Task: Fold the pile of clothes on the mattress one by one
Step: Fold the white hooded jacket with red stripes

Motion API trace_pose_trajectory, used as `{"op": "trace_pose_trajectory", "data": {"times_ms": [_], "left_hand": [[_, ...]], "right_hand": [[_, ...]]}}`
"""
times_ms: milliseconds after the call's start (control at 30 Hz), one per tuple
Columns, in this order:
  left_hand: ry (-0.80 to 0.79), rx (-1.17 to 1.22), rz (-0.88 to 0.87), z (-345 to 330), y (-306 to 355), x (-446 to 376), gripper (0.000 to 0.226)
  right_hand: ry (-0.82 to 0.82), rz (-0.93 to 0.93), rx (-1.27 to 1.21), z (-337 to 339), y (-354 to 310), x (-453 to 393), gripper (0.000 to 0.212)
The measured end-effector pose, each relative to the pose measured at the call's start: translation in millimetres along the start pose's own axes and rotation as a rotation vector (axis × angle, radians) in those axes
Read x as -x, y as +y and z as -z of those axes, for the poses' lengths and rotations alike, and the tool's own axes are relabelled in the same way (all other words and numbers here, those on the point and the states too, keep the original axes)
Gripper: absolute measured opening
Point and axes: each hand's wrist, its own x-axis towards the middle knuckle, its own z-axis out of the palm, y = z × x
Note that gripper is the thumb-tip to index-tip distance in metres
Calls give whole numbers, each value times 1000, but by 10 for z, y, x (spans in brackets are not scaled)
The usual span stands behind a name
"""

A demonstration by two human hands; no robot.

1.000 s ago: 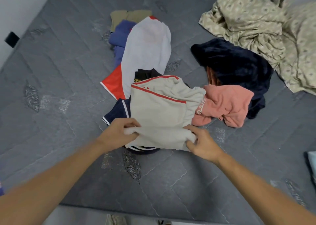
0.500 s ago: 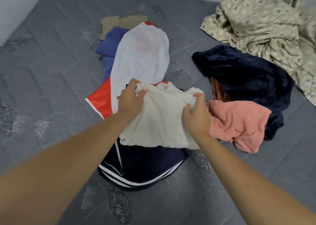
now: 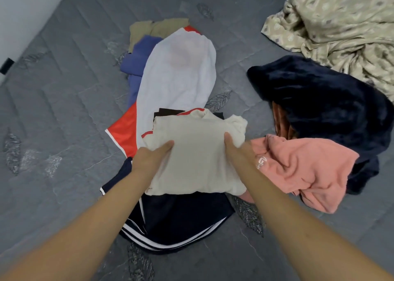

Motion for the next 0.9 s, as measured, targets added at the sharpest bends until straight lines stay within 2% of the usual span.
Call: {"op": "trace_pose_trajectory", "data": {"times_ms": [67, 167, 233, 333, 400, 467, 567, 633, 700, 800, 900], "left_hand": [[7, 32, -27, 22, 68, -15, 69], [33, -36, -159, 60, 131, -18, 61], [25, 1, -252, 69, 109, 29, 52], [43, 91, -367, 99, 77, 169, 41], [50, 148, -433, 136, 83, 278, 39], [61, 139, -502, 162, 88, 372, 32], [88, 57, -600, 153, 19, 494, 25], [209, -154, -647, 123, -94, 526, 27], [314, -405, -641, 82, -193, 549, 39], [300, -470, -598, 29, -273, 623, 57], [338, -546, -624, 8, -342, 694, 70]], "right_hand": [[-136, -15, -106, 118, -23, -27, 100], [-254, 49, -251, 267, -11, -73, 69], [-224, 127, -249, 280, 19, -82, 62], [-149, 257, -193, 274, 47, -25, 67], [-121, 310, -228, 330, 71, 51, 52], [-94, 343, -271, 431, 73, 161, 41], [-80, 367, -308, 547, 137, 262, 45], [-96, 357, -283, 580, 185, 334, 44], [-155, 342, -209, 567, 270, 371, 51], [-132, 345, -121, 516, 337, 417, 57], [8, 421, 36, 486, 307, 531, 54]]}}
